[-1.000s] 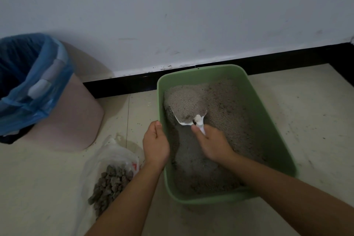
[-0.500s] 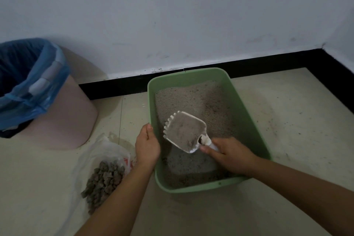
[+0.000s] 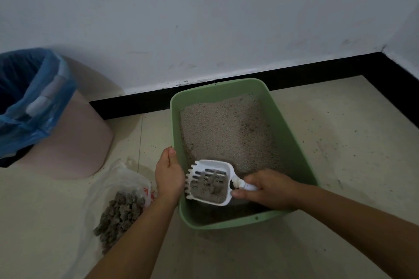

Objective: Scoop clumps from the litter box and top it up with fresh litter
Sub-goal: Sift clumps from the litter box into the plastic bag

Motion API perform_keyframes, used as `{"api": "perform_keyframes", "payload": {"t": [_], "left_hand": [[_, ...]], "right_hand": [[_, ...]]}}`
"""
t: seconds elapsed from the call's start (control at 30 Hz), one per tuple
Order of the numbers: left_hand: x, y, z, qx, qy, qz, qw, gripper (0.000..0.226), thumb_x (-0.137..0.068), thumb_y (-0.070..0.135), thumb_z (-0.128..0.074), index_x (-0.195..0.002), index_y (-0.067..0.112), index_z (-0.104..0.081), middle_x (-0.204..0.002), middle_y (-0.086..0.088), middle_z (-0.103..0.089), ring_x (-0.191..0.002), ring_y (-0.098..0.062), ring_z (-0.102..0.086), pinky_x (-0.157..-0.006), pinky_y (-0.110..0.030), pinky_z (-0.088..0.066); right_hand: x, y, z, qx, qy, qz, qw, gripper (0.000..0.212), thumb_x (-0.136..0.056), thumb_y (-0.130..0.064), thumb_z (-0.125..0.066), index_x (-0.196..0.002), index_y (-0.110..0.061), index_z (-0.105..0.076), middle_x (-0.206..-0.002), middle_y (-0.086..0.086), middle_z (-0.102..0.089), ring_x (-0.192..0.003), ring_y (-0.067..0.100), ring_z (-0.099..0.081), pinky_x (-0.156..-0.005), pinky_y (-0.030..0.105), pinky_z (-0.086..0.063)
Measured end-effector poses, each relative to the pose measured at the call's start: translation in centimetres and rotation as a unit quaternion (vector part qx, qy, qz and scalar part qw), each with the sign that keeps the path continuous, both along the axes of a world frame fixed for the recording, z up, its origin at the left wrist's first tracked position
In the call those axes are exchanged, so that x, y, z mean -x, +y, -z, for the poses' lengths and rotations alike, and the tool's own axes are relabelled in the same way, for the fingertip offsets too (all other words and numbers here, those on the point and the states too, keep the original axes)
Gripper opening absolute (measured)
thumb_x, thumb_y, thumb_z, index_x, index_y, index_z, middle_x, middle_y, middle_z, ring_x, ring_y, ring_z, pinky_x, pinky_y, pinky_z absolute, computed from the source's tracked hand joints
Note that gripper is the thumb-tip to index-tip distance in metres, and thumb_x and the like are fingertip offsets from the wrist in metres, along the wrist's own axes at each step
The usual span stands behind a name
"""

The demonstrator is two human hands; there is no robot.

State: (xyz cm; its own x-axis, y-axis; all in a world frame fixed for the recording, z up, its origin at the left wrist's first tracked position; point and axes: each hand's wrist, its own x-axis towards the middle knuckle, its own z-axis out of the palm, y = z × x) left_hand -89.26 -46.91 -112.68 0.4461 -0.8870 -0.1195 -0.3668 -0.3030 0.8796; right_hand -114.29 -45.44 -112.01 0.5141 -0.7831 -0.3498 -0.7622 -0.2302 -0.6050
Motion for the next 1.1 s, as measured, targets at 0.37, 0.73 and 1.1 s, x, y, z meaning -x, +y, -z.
{"api": "perform_keyframes", "payload": {"t": [0.37,0.73,1.1], "left_hand": [[0.0,0.2,-0.1,-0.009,0.021,-0.005,1.0,0.044,-0.105,0.037,-0.028,-0.125,0.008,-0.056,-0.12,-0.013,-0.062,-0.114,-0.03,-0.057,-0.101,-0.052,-0.045],[-0.2,0.1,0.3,-0.027,0.039,-0.007,0.999,0.045,-0.104,0.042,-0.028,-0.129,0.015,-0.054,-0.124,-0.007,-0.061,-0.116,-0.026,-0.057,-0.102,-0.05,-0.045],[-3.6,1.0,-3.7,-0.093,0.047,0.052,0.993,0.03,-0.103,0.025,-0.041,-0.114,0.018,-0.068,-0.092,-0.001,-0.065,-0.088,-0.026,-0.062,-0.084,-0.042,-0.054]], "right_hand": [[-0.1,0.1,-0.4,0.009,0.002,-0.002,1.0,0.066,-0.083,-0.078,-0.047,-0.08,-0.013,-0.062,-0.068,0.007,-0.061,-0.049,0.006,-0.045,-0.052,0.027,-0.037],[0.0,0.0,-0.3,0.004,-0.001,-0.004,1.0,0.065,-0.083,-0.078,-0.048,-0.081,-0.014,-0.063,-0.07,0.008,-0.062,-0.051,0.006,-0.048,-0.054,0.028,-0.04],[-1.2,0.0,-2.5,0.01,-0.031,0.046,0.998,0.067,-0.082,-0.076,-0.048,-0.075,-0.01,-0.059,-0.056,-0.003,-0.048,-0.047,0.005,-0.041,-0.051,0.024,-0.034]]}}
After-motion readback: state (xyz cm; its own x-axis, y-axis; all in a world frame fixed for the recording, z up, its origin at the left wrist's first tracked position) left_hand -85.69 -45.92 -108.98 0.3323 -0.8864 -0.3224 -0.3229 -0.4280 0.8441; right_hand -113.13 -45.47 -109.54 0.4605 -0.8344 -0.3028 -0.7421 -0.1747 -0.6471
